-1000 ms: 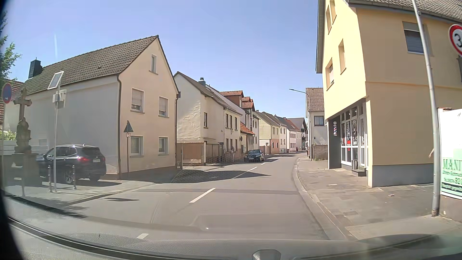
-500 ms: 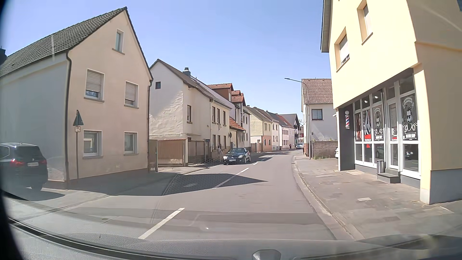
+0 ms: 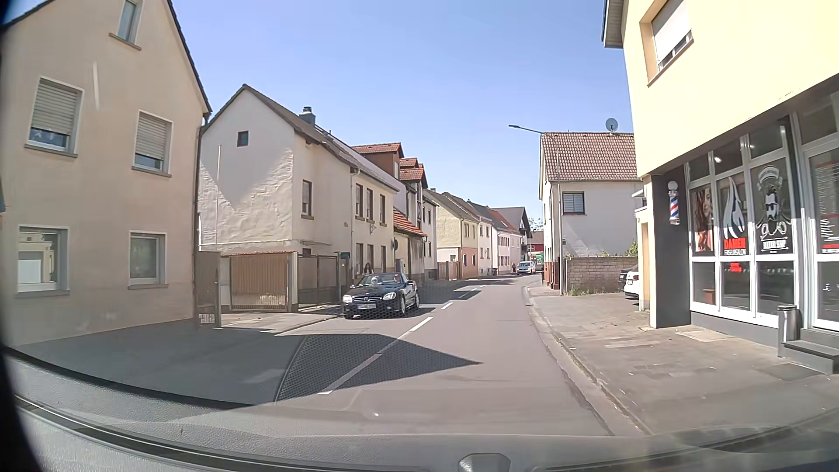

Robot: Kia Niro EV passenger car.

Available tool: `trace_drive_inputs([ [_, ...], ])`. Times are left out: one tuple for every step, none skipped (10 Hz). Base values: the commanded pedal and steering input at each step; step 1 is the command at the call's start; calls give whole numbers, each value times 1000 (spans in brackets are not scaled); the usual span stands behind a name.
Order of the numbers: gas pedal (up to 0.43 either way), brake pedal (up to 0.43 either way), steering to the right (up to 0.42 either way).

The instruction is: Follow the waypoints while adhering to traffic rules and regulations

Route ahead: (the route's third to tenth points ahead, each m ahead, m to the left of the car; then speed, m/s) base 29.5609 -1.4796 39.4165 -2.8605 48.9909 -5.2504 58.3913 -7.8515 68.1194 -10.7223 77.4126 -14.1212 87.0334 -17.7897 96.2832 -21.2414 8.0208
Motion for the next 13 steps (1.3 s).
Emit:
trace_drive_inputs([
  [87, 30, 36],
  [79, 30, 35],
  [79, 30, 33],
  [79, 30, 33],
  [79, 30, 33],
  [79, 30, 34],
  [79, 30, 33],
  [79, 30, 33],
  [79, 30, 33],
  [79, 30, 33],
  [79, 30, 30],
  [79, 30, 24],
  [79, 30, 19],
])
